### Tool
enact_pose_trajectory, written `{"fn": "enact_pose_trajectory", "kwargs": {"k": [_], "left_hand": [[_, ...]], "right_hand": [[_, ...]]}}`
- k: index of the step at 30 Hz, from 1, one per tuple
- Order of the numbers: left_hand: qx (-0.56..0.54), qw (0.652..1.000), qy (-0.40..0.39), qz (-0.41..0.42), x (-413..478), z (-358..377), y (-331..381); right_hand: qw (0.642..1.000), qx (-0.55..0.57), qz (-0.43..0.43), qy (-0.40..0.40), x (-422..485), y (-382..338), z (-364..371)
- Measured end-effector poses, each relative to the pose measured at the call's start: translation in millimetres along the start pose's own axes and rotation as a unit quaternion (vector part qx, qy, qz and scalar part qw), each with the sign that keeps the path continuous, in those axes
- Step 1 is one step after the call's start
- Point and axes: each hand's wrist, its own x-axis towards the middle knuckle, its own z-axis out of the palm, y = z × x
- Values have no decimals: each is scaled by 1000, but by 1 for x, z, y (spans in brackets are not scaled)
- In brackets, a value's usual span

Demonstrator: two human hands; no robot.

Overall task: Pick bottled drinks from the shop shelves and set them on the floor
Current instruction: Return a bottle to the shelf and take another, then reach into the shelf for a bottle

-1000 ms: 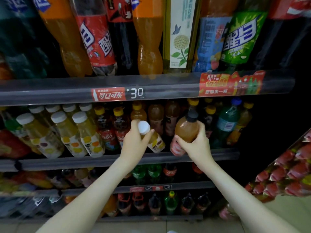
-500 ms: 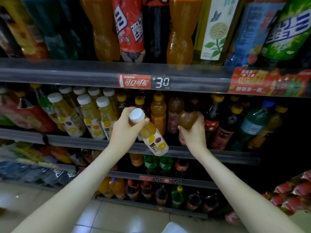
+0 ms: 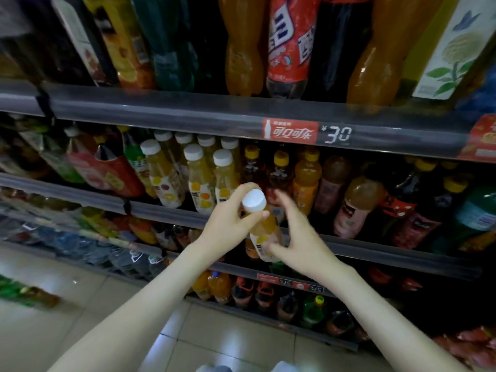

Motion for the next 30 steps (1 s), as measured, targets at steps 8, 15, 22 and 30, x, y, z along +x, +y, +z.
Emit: {"fn": "enact_pose_trajectory", "kwargs": {"k": [8,15,22,30], "left_hand": [[36,995,-85,31,-18,-111,-66],[62,995,-54,47,-7,-212,-125],[204,979,9,28,6,-236,-174],[334,930,48,144,43,-206,-171]], "right_hand": [[996,6,67,-64,62,-52,111],[988,56,96,103,125,-96,203],[948,-19,157,275,156,-104,195],[924,-84,149,341,174,-102,211]]}}
